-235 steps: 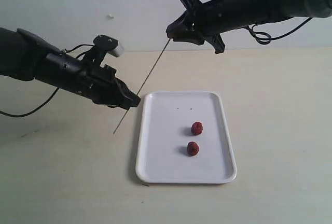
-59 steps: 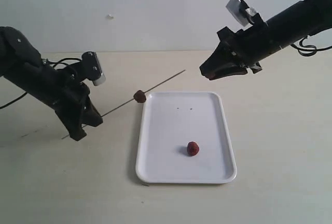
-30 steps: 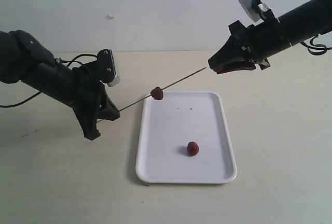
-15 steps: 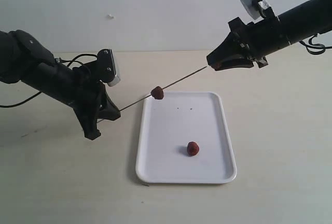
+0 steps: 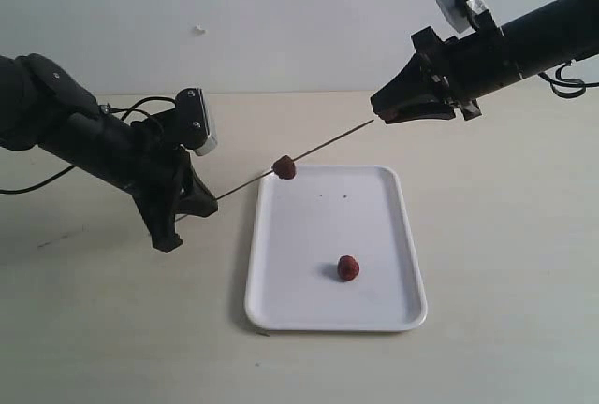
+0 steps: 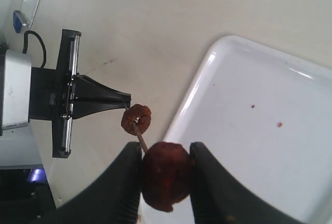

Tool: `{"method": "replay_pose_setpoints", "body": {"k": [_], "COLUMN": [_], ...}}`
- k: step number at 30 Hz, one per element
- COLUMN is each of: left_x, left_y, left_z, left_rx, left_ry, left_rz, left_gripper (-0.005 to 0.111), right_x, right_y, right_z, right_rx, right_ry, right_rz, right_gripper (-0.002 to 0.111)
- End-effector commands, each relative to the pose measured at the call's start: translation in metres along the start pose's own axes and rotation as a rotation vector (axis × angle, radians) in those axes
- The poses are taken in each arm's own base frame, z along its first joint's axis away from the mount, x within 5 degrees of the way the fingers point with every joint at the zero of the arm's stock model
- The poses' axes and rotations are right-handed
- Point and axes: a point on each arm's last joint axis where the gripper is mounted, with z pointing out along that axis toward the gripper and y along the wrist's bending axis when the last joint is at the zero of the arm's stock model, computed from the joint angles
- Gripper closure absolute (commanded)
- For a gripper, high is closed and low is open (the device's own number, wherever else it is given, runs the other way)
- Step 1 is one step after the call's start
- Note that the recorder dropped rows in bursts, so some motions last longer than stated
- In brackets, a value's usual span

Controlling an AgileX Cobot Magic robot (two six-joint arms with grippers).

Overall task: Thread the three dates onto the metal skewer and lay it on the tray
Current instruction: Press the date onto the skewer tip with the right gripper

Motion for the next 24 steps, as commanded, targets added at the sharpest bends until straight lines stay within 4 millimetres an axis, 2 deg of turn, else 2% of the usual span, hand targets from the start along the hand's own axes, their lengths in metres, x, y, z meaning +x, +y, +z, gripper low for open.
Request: {"method": "replay_pose_setpoints", "body": {"k": [1,24], "left_x": [-0.0032,-0.0036], "left_y": [-0.0019,-0.0014], "left_z": [0.0001,0.0001], "left_rx": [0.002,-0.004], "left_ry": [-0.021,-0.026], "left_rz": [-0.009,-0.016], "left_gripper": [0.107,0.107], "right_x": [-0.0031,-0.0032], "right_y": [0.0045,0.0047], "right_z": [-0.0044,-0.0044], "right_rx": [-0.010,-0.011], "right_ry": [-0.019,-0.020], "right_rz": [-0.021,-0.028], "right_gripper": [0.077,0.077]}}
